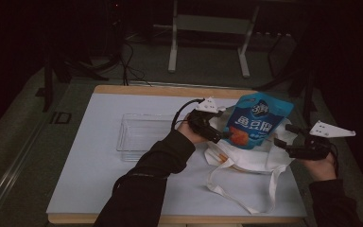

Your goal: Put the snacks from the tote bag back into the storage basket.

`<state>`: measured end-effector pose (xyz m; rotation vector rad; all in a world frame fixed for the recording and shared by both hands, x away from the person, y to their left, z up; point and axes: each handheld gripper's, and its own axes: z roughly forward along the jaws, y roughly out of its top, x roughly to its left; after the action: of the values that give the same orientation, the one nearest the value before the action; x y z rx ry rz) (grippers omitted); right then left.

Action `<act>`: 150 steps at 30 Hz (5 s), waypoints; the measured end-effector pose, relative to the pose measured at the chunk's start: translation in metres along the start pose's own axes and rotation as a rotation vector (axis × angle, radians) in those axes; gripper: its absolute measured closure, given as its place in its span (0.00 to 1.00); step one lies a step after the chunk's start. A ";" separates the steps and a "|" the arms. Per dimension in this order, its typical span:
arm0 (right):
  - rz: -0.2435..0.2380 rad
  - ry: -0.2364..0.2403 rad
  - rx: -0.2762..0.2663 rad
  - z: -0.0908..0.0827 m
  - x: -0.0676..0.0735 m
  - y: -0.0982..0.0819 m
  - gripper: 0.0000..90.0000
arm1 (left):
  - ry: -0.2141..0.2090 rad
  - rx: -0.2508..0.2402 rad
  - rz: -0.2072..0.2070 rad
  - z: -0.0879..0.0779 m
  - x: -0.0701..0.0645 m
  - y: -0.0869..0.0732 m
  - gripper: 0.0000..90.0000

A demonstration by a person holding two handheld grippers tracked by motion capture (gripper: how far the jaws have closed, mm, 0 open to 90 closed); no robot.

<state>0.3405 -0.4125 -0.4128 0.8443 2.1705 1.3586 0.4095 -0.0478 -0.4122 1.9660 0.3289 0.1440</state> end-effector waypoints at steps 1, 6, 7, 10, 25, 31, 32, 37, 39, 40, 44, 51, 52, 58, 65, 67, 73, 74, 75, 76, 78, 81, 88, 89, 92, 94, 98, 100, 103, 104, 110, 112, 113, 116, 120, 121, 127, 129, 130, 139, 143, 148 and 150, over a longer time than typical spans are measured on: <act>0.002 0.003 0.008 0.003 -0.002 0.001 0.24 | 0.010 0.007 -0.008 0.003 0.001 0.000 0.17; 0.010 -0.009 0.031 0.015 -0.011 0.002 0.26 | 0.036 0.032 -0.037 0.017 0.009 0.001 0.29; 0.013 -0.007 0.030 0.017 -0.012 0.002 0.27 | 0.050 0.038 -0.033 0.019 0.010 0.002 0.33; 0.015 -0.012 0.022 0.020 -0.015 0.002 0.31 | 0.064 0.038 -0.024 0.024 0.013 0.005 0.39; 0.053 0.036 0.039 0.036 -0.025 0.003 0.51 | 0.041 0.095 -0.049 0.062 0.019 0.019 0.54; 0.058 0.067 0.032 0.047 -0.023 0.008 0.59 | 0.039 0.106 -0.049 0.069 0.019 0.024 0.61; 0.057 0.071 0.035 0.050 -0.023 0.009 0.59 | 0.048 0.125 -0.039 0.070 0.019 0.026 0.61; 0.037 0.057 0.046 0.053 -0.021 0.012 0.63 | 0.061 0.139 -0.050 0.074 0.018 0.030 0.66; 0.035 0.052 0.045 0.053 -0.021 0.012 0.64 | 0.058 0.140 -0.048 0.074 0.018 0.031 0.69; 0.031 0.044 0.045 0.053 -0.020 0.011 0.65 | 0.058 0.137 -0.045 0.075 0.018 0.030 0.69; 0.035 0.045 0.043 0.053 -0.020 0.011 0.80 | 0.052 0.129 -0.033 0.076 0.015 0.030 0.76; 0.054 0.064 0.058 0.053 -0.020 0.012 0.90 | 0.047 0.128 0.017 0.073 0.013 0.030 0.92; 0.048 0.059 0.065 0.053 -0.019 0.013 0.91 | 0.052 0.127 0.023 0.073 0.012 0.030 0.94; 0.035 0.043 0.093 0.054 -0.016 0.020 0.95 | 0.101 0.139 0.074 0.071 0.005 0.035 0.99; 0.028 0.051 0.094 0.050 -0.014 0.027 0.96 | 0.098 0.127 0.080 0.064 0.002 0.040 1.00; 0.024 0.055 0.088 0.048 -0.012 0.031 0.96 | 0.088 0.118 0.072 0.061 0.003 0.042 1.00; 0.014 0.073 0.059 0.040 -0.010 0.043 0.96 | 0.077 0.087 0.092 0.048 0.001 0.053 1.00; 0.014 0.074 0.055 0.039 -0.010 0.045 0.97 | 0.074 0.082 0.089 0.047 0.001 0.054 1.00; 0.013 0.076 0.054 0.038 -0.010 0.047 0.97 | 0.068 0.081 0.090 0.044 0.001 0.057 1.00; 0.011 0.081 0.047 0.036 -0.010 0.049 0.97 | 0.066 0.073 0.093 0.042 0.001 0.059 1.00; 0.004 0.087 0.037 0.033 -0.009 0.054 0.97 | 0.054 0.068 0.097 0.038 0.000 0.063 1.00; -0.004 0.097 0.030 0.028 -0.007 0.060 0.97 | 0.034 0.063 0.097 0.031 0.000 0.069 1.00; -0.029 0.121 -0.001 0.017 0.000 0.078 0.97 | -0.002 0.036 0.095 0.014 -0.002 0.081 1.00; -0.035 0.121 -0.001 0.015 0.001 0.080 0.97 | -0.005 0.037 0.099 0.011 -0.003 0.083 1.00; -0.047 0.135 -0.005 0.012 0.006 0.089 0.97 | -0.015 0.031 0.102 0.002 -0.005 0.088 1.00; -0.056 0.141 -0.012 0.010 0.008 0.094 0.97 | -0.023 0.031 0.101 -0.005 -0.006 0.093 1.00; -0.062 0.154 -0.024 0.008 0.012 0.102 0.97 | -0.017 0.032 0.109 -0.014 -0.008 0.097 1.00; -0.073 0.174 -0.019 0.008 0.016 0.109 0.98 | -0.021 0.045 0.120 -0.023 -0.011 0.101 1.00; -0.085 0.185 -0.015 0.008 0.019 0.113 0.98 | -0.025 0.047 0.121 -0.027 -0.012 0.102 1.00; -0.088 0.187 -0.015 0.008 0.020 0.114 0.98 | -0.025 0.047 0.121 -0.027 -0.012 0.102 1.00; -0.103 0.212 -0.045 0.006 0.028 0.127 0.98 | -0.019 0.040 0.135 -0.047 -0.017 0.110 1.00; -0.107 0.219 -0.050 0.007 0.031 0.132 0.98 | -0.014 0.040 0.138 -0.057 -0.019 0.112 1.00; -0.109 0.224 -0.049 0.007 0.032 0.134 0.98 | -0.012 0.038 0.137 -0.060 -0.019 0.112 1.00; -0.120 0.239 -0.051 0.010 0.037 0.141 0.98 | -0.007 0.039 0.138 -0.070 -0.020 0.112 1.00; -0.132 0.256 -0.051 0.015 0.044 0.149 0.98 | -0.005 0.038 0.130 -0.084 -0.020 0.112 1.00; -0.135 0.261 -0.052 0.017 0.046 0.151 0.98 | -0.006 0.036 0.129 -0.088 -0.019 0.111 1.00; -0.164 0.282 -0.050 0.027 0.059 0.163 0.98 | 0.010 0.043 0.128 -0.109 -0.018 0.107 1.00; -0.171 0.290 -0.050 0.031 0.064 0.167 0.98 | 0.017 0.042 0.127 -0.116 -0.018 0.106 1.00; -0.176 0.294 -0.051 0.033 0.066 0.169 0.98 | 0.020 0.043 0.128 -0.119 -0.018 0.105 1.00; -0.202 0.334 -0.052 0.053 0.085 0.183 0.98 | 0.053 0.046 0.114 -0.150 -0.017 0.095 1.00; -0.215 0.351 -0.049 0.062 0.093 0.188 0.98 | 0.062 0.048 0.111 -0.162 -0.015 0.090 1.00; -0.231 0.376 -0.047 0.074 0.104 0.195 0.98 | 0.076 0.045 0.106 -0.179 -0.014 0.082 1.00; -0.235 0.390 -0.049 0.079 0.109 0.197 0.98 | 0.086 0.048 0.096 -0.186 -0.013 0.078 1.00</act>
<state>0.3657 -0.2212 -0.2722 0.3070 2.4168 1.5443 0.3633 0.0823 -0.2643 2.0280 0.2966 0.2855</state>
